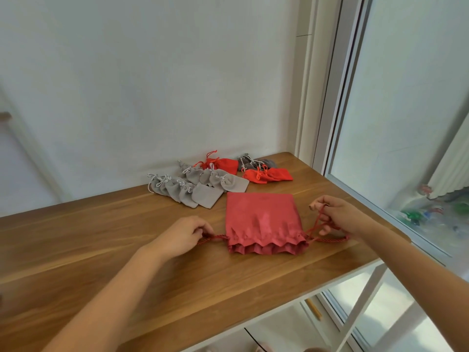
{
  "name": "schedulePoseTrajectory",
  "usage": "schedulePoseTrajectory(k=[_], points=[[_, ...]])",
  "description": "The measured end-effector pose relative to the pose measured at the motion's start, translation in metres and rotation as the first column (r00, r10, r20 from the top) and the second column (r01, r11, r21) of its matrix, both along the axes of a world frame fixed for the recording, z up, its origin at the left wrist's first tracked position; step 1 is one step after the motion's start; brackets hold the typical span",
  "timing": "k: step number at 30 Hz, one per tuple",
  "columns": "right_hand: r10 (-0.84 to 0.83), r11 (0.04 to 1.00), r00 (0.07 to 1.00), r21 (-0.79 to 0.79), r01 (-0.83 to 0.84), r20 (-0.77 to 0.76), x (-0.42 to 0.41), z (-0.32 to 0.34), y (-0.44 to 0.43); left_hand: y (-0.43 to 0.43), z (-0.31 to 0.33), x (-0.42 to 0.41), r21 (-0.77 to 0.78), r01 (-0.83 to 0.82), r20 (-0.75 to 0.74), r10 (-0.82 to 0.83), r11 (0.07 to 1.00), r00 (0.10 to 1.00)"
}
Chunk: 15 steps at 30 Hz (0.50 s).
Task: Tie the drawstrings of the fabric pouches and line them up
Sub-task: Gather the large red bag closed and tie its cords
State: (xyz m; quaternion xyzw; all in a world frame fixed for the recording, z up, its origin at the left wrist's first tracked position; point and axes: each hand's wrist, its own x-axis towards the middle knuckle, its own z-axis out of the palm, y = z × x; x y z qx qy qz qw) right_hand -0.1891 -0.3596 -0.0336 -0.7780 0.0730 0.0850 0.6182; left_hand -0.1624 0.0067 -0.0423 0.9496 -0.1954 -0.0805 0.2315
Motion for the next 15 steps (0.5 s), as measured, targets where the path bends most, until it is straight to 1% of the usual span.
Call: schedulePoseTrajectory(k=[6,9,13,14,15], points=[[0.147,0.983,0.986,-0.098,-0.155,-0.076,-0.003,0.009,-0.007,0.006,-0.002,0.005,-0.008,-0.061,0.031,0.061,0.998,0.998],[0.267,0.955,0.956,-0.096,-0.279,-0.123,-0.001,0.013,-0.016,0.008,-0.003,0.006,-0.011,-0.065,0.028,0.065,0.998,0.997],[0.258,0.939,0.935,-0.166,-0.302,-0.244,0.0,0.02,-0.029,0.012,-0.005,0.006,-0.004,-0.071,0.023,0.071,0.997,0.997],[0.24,0.944,0.936,-0.164,-0.287,-0.257,0.0,0.021,-0.03,0.013,-0.005,0.006,-0.008,-0.075,0.014,0.076,0.997,0.997],[0.206,0.962,0.943,-0.122,-0.244,-0.261,-0.001,0.022,-0.03,0.014,-0.004,0.006,-0.01,-0.077,0.008,0.077,0.997,0.997]])
